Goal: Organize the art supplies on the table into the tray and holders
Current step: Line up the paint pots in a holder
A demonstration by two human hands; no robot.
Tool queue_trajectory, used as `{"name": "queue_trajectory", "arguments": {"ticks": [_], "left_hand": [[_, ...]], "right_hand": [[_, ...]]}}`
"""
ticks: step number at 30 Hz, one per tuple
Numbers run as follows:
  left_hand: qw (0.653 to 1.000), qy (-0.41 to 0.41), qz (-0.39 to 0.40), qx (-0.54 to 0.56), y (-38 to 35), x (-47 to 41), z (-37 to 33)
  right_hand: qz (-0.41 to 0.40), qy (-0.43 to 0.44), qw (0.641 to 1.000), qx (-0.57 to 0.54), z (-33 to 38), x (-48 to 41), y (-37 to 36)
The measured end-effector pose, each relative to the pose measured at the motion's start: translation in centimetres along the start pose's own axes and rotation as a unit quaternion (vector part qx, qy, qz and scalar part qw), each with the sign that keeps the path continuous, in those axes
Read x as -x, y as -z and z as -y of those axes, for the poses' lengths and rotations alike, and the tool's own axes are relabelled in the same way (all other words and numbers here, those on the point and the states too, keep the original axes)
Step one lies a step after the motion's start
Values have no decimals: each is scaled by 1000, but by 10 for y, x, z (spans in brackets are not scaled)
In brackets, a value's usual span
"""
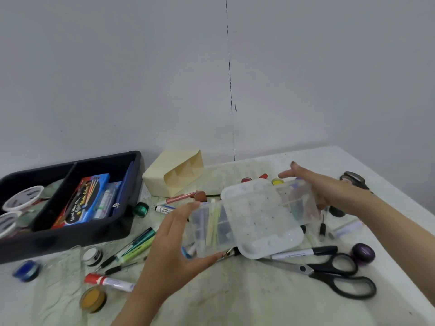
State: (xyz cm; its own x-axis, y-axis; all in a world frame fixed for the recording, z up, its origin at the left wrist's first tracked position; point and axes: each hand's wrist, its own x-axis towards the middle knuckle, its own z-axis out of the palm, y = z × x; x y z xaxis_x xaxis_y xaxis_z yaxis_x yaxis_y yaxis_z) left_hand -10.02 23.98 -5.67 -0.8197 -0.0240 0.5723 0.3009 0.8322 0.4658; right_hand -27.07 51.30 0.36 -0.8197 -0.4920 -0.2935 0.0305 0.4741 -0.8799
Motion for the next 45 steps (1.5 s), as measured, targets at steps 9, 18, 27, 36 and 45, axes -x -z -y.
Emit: {"name": "queue_trajectory", "arguments": {"ticks": [9, 18, 27, 36, 45], "left_hand": [[980, 169, 95, 51, 7, 68, 8], [973, 160, 169, 2, 12, 112, 2], [969, 155, 182, -54, 15, 132, 2], [968, 153, 178, -86, 29, 131, 9], [940, 258, 44, -218, 80, 130, 61]], "right_hand": [[-47, 131, 988, 66, -45, 54, -48], [-44, 177, 967, 180, -95, 84, -82], [-48, 240, 919, 310, -113, 91, -98], [-138, 282, 856, 412, -105, 79, -118], [-113, 315, 853, 400, -47, 32, -161]]}}
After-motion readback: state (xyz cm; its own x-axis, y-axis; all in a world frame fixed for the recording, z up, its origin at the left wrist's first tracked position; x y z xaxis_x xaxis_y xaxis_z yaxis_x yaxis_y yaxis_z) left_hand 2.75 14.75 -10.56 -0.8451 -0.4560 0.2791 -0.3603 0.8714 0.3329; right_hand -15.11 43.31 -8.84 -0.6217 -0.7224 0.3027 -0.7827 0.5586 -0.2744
